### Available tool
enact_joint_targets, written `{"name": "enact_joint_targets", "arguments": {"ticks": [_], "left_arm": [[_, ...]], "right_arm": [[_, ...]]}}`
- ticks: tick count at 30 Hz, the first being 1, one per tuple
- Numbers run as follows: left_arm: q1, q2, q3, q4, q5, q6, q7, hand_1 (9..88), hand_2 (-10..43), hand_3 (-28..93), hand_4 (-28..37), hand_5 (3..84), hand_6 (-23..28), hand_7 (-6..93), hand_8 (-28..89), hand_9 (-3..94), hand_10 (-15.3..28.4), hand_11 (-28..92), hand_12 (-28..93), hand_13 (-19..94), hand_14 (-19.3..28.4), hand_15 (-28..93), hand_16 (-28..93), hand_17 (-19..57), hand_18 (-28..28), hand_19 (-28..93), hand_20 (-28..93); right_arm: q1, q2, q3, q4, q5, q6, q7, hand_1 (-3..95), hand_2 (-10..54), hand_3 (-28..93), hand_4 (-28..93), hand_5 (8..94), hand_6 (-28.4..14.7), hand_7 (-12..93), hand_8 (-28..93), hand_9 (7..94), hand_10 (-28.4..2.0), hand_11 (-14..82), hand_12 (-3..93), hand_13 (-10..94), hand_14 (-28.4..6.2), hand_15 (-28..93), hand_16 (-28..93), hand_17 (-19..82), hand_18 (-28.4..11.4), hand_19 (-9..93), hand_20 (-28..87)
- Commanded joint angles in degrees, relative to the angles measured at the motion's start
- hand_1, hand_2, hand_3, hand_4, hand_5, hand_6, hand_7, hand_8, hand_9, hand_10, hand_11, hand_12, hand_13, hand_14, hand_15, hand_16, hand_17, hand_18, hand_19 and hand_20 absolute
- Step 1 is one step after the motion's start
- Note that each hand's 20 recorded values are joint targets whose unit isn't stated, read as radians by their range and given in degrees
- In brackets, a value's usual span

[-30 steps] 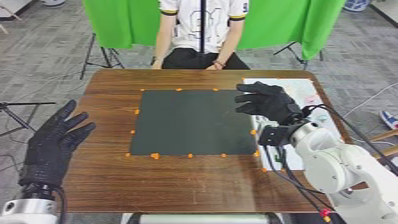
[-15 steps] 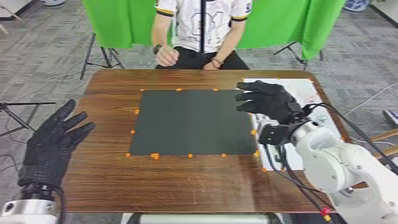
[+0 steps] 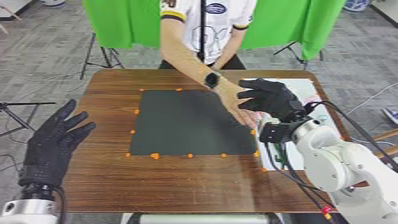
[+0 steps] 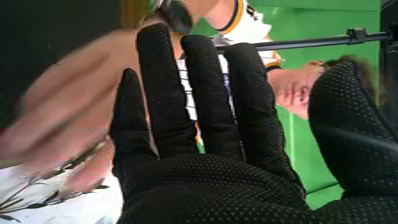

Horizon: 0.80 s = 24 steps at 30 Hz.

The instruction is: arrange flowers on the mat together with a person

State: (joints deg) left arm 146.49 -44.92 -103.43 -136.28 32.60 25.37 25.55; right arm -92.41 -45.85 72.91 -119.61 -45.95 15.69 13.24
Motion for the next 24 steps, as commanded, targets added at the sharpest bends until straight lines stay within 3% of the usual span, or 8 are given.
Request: {"name": "enact_joint_targets", "arguments": {"ticks": [1, 9, 16, 18, 24], "left_arm": [[0.44, -0.55, 0.08, 0.14, 0.12, 0.03, -0.7, 21.8, 8.4, 75, -25.2, 30.7, 5.1, 10.4, -9, 29.3, 15.2, 19, 11, 20, 22.2, 47, -6, -9.1, 18.8, 41, 16], [-0.2, -1.26, -0.09, 0.12, 0.7, -0.23, -1.99, 21.8, 8.3, 75, -25.3, 30.7, 5.1, 10.5, -9, 29.3, 15.2, 19, 12, 20, 22.3, 47, -6, -9.1, 18.8, 41, 16], [-0.05, -0.95, 0.02, -0.03, 0.71, 0.02, -1.5, 21.8, 8.5, 75, -25.3, 30.7, 5.1, 10.6, -9, 29.3, 15.3, 19, 11, 20, 22.2, 47, -6, -9.1, 18.8, 41, 16], [-0.04, -0.57, 0.1, 0.03, 0.13, 0.17, -1.16, 21.8, 8.5, 75, -25.2, 30.7, 5.1, 10.6, -9, 29.3, 15.3, 19, 11, 20, 22.2, 47, -6, -9.1, 18.8, 41, 16], [-0.31, -0.82, 0.16, 0.15, 0.43, 0.04, -1.52, 21.8, 8.4, 75, -25.1, 30.7, 5.2, 10.5, -9, 29.3, 15.2, 19, 11, 20, 22.2, 47, -6, -9.1, 18.8, 41, 16]], "right_arm": [[-0.23, 0.2, 0.29, -0.26, -0.2, 0.47, -0.19, 23.1, 8.5, 79, -23, 57.2, -0.6, 15, -13, 59.3, -15.3, 15.7, 13.5, 47, -19.6, 48, 10, 6, -22.1, 56, 17], [-0.06, -0.06, 0.27, -0.12, 0.01, 0.33, -0.02, 23.0, 8.5, 79, -23, 57.3, -0.7, 15, -13, 59.3, -15.4, 15.7, 13.5, 47, -19.6, 48, 10, 6, -22.1, 56, 17], [-0.06, -0.07, 0.2, -0.08, 0.45, 0.44, -0.16, 23.0, 8.6, 79, -23, 57.3, -0.6, 15, -13, 59.4, -15.4, 15.7, 13.5, 47, -19.6, 48, 10, 6, -22.1, 56, 17], [0.0, -0.08, 0.18, -0.05, 0.44, 0.47, -0.16, 23.0, 8.6, 79, -23, 57.3, -0.6, 15, -13, 59.4, -15.4, 15.7, 13.5, 47, -19.7, 48, 10, 6, -22.1, 56, 17], [0.26, -0.11, 0.04, 0.01, 0.51, 0.58, -0.16, 22.9, 8.6, 79, -23, 57.3, -0.7, 15, -13, 59.3, -15.5, 15.8, 13.5, 47, -19.7, 49, 10, 6, -22.1, 56, 17]]}}
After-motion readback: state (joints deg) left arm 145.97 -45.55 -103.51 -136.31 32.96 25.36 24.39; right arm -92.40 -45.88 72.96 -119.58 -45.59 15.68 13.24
